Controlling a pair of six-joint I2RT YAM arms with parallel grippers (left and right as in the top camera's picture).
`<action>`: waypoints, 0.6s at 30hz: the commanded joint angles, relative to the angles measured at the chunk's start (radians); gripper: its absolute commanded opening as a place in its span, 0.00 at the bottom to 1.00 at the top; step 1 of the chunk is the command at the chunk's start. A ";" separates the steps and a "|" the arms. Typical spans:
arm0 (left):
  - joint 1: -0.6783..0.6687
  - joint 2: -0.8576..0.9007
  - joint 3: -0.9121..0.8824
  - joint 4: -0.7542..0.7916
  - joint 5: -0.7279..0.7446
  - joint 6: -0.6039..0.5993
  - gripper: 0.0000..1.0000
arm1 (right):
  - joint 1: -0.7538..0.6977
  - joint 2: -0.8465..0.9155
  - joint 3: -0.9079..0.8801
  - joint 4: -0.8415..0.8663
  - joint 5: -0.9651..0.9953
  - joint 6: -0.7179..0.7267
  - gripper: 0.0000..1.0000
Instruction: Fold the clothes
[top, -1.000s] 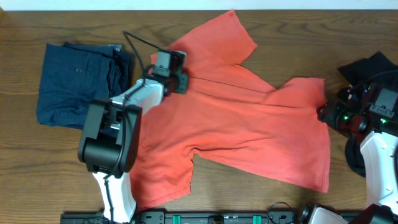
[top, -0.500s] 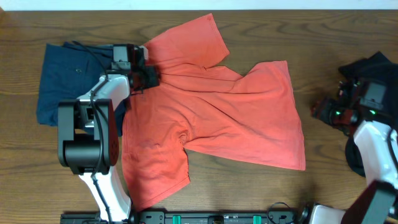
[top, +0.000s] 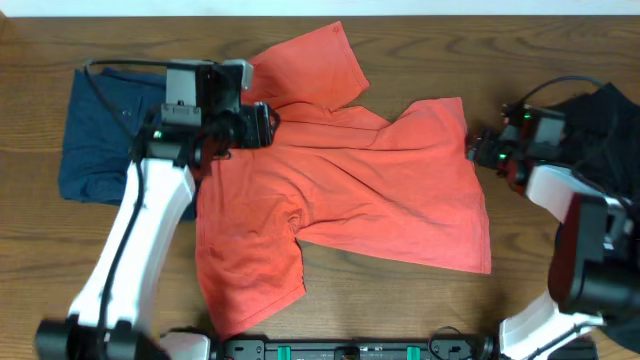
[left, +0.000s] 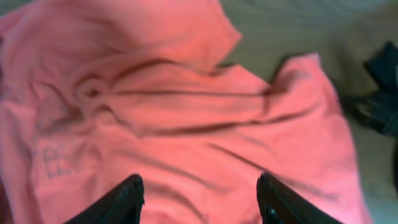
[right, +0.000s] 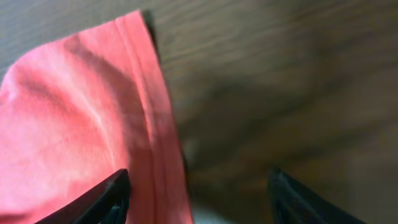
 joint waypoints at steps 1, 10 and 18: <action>-0.040 -0.082 0.005 -0.070 0.005 0.014 0.60 | 0.037 0.066 0.012 0.053 -0.011 0.066 0.69; -0.131 -0.140 0.005 -0.155 -0.014 0.014 0.60 | 0.130 0.121 0.014 0.048 0.011 0.105 0.44; -0.158 -0.140 0.005 -0.160 -0.013 0.013 0.60 | 0.069 0.000 0.016 -0.040 0.201 0.173 0.01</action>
